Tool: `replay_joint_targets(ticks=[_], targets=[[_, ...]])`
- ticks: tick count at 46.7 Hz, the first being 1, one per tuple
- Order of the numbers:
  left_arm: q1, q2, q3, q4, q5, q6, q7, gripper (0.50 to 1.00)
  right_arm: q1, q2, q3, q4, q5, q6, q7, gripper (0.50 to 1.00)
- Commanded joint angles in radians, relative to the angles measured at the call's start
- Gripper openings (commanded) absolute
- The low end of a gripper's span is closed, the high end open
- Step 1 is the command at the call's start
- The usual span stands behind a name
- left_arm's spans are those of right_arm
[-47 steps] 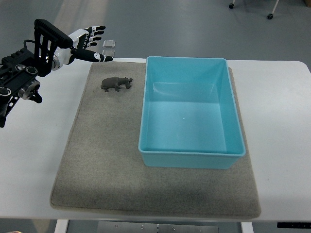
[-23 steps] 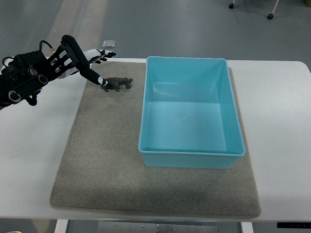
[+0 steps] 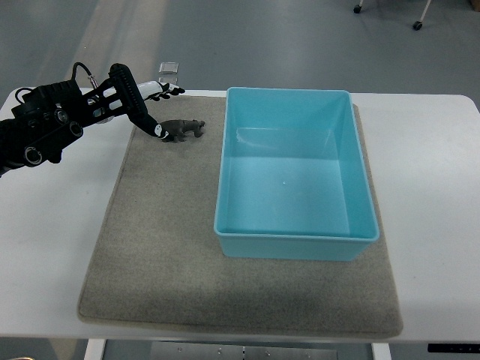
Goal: Place brown hippo in blue box with left hand
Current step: 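Reach the left hand forward over the brown hippo, then close the left hand fingers around the brown hippo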
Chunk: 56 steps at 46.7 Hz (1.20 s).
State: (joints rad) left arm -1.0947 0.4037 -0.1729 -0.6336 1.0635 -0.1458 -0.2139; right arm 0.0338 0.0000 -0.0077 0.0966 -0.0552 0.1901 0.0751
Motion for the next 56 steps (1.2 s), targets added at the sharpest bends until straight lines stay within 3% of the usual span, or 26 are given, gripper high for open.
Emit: replay_joint_targets(ticks=[1,4,14,24,38,56], targets=[[0.001,-0.003,0.001,0.002,0.004,0.014,0.001,0.917,0.0,0.0,0.0,0.0,0.0,0.0,0.0,0.936],[0.001,-0.005,0.001,0.002,0.016,0.017,0.001,0.896,0.0,0.0,0.0,0.0,0.0,0.0,0.0,0.936],[0.007,-0.009,0.001,0.003,0.076,0.068,0.005,0.894,0.0,0.0,0.0,0.0,0.0,0.0,0.0,0.936],[0.01,-0.011,0.003,0.003,0.078,0.071,0.004,0.891,0.0,0.0,0.0,0.0,0.0,0.0,0.0,0.936],[0.013,-0.039,0.006,0.028,0.089,0.087,0.007,0.851,0.0,0.0,0.0,0.0,0.0,0.0,0.0,0.936],[0.013,-0.048,0.023,0.035,0.09,0.107,0.007,0.748,0.0,0.0,0.0,0.0,0.0,0.0,0.0,0.936]])
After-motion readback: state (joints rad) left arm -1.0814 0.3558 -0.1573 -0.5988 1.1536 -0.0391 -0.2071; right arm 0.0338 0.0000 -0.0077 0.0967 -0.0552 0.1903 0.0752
